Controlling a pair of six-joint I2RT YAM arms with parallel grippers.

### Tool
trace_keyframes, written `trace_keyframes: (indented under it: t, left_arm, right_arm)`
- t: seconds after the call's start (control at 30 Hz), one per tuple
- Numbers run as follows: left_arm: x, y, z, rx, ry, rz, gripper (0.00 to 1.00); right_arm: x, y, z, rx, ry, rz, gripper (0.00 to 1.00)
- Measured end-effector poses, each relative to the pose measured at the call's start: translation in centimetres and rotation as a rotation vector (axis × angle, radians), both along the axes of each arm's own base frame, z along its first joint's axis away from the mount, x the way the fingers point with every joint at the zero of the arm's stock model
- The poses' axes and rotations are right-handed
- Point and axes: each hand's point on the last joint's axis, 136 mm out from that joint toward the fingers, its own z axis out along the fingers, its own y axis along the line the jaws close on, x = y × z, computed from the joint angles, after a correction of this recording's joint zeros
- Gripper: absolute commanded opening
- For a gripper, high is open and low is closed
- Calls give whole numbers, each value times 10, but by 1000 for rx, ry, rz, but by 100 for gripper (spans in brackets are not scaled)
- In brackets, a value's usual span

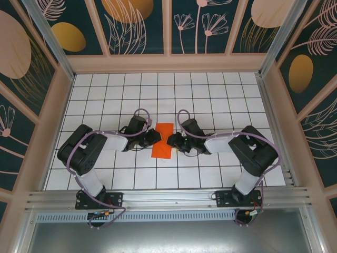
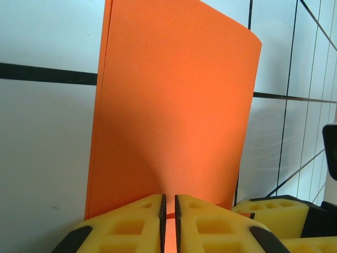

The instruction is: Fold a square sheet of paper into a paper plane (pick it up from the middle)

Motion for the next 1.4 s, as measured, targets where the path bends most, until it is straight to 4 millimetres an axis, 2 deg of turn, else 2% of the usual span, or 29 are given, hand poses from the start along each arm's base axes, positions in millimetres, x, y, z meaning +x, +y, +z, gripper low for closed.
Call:
trace_keyframes:
  t: [0.2, 0.37, 0.5, 0.63, 0.77, 0.93, 1.03, 1.2, 1.3, 1.4]
  left_arm:
    - [0, 0, 0, 0, -1, 1, 17]
    - [0, 0, 0, 0, 0, 1, 17]
    - [0, 0, 1, -2, 1, 4, 18]
    - [1, 0, 4, -8, 0, 14, 18]
    - [4, 3, 21, -23, -39, 37, 19]
    - [11, 12, 62, -42, -150, 97, 22]
    - [14, 24, 94, -43, -234, 157, 28]
    - [11, 58, 136, -21, -360, 295, 36]
    - [7, 80, 150, 7, -411, 376, 41]
    - [1, 102, 158, 38, -450, 458, 44]
  right_arm:
    - [2, 5, 5, 29, -13, 6, 39]
    - [2, 9, 9, 55, -27, 18, 35]
    - [-1, 7, 5, 60, -29, 23, 33]
    - [-5, 7, -2, 59, -15, 34, 26]
    - [-5, 8, 0, 67, -24, 46, 15]
    - [-5, 7, 3, 53, -41, 62, 11]
    - [-3, 4, 17, 24, -75, 70, 8]
    - [13, -7, 65, -69, -194, 52, 8]
    - [24, -23, 93, -180, -248, 13, 9]
    - [30, -46, 112, -333, -271, -30, 9]
